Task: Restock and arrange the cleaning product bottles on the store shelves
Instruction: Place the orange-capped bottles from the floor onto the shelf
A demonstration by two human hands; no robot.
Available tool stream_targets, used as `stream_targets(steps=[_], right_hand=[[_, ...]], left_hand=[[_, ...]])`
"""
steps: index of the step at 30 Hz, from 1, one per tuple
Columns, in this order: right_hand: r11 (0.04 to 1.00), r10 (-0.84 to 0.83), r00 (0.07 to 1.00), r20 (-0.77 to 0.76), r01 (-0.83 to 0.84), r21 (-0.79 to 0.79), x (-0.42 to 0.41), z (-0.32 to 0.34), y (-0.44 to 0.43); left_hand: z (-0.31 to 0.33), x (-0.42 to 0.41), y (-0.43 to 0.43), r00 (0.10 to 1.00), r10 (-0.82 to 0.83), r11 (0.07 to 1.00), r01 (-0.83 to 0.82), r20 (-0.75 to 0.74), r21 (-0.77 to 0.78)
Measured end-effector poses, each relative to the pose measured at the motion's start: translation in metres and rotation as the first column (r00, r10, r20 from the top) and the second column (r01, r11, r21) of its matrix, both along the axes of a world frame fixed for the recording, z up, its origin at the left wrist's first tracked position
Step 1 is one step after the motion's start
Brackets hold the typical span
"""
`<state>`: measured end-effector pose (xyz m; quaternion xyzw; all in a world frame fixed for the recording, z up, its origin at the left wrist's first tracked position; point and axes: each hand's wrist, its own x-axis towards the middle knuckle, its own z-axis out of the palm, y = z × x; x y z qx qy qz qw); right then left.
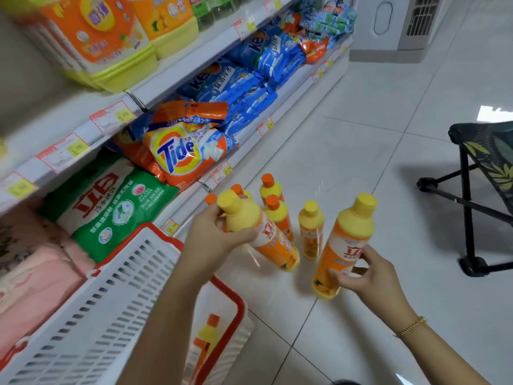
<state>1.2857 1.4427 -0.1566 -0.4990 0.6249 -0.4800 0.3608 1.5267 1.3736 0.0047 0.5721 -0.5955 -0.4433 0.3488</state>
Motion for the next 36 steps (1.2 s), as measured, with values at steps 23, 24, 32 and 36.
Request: stream_targets(steps=[23, 24, 32, 36], right_hand=[[0.697, 0.374, 0.918, -0.131, -0.371, -0.614, 0.257, 0.335, -0.231], [0.693, 0.384, 0.911, -0.15, -0.392, -0.605, 0.27, 0.339, -0.241], [0.699, 0.481, 0.843, -0.241, -0.534, -0.476, 0.357, 0.33, -0.304], [0.712, 0.496, 0.823, -0.278, -0.568, -0.412, 0.399, 0.323, -0.329]], left_hand=[[0.245, 0.235, -0.071, 0.882, 0.414, 0.681, -0.138, 0.224, -0.719], [0.246, 0.243, -0.077, 0.88, 0.417, 0.691, -0.143, 0.229, -0.709], [0.24, 0.297, -0.071, 0.908, 0.393, 0.728, -0.211, 0.145, -0.652], [0.242, 0.318, -0.067, 0.935, 0.337, 0.772, -0.206, 0.112, -0.601]])
